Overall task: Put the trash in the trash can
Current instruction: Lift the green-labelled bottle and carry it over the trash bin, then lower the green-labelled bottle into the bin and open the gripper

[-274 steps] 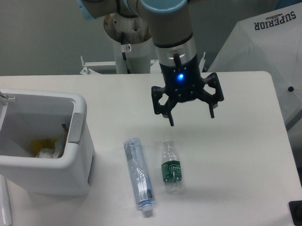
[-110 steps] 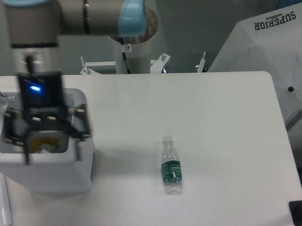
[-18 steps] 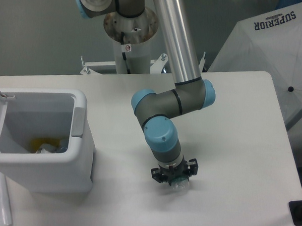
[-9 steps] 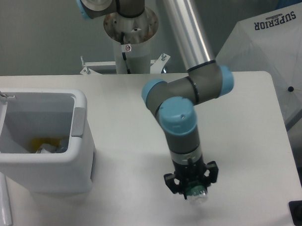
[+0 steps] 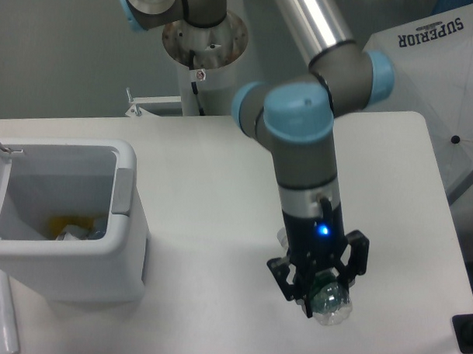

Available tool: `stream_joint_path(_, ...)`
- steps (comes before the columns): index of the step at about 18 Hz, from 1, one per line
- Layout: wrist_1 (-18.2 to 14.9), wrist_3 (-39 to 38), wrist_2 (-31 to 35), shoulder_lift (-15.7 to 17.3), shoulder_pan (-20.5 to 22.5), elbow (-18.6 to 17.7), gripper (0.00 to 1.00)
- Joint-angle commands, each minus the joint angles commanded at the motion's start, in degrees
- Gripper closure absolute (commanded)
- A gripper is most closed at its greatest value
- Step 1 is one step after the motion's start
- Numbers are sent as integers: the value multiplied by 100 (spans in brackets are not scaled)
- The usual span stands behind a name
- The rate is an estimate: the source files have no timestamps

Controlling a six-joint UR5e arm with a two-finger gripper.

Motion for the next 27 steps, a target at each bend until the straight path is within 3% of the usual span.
stream_joint_path(6,44,-819,-27,650,-334,26,39)
stream_joint_path(13,62,-92,-18,880,-993,141,39)
stream_joint_path(16,53,323,-1,845,-1494,62,39)
stream_joint_path(21,61,350,8,801,-1942,-307,39)
stream_joint_path(27,53,464,-1,704,-2285,-360,39)
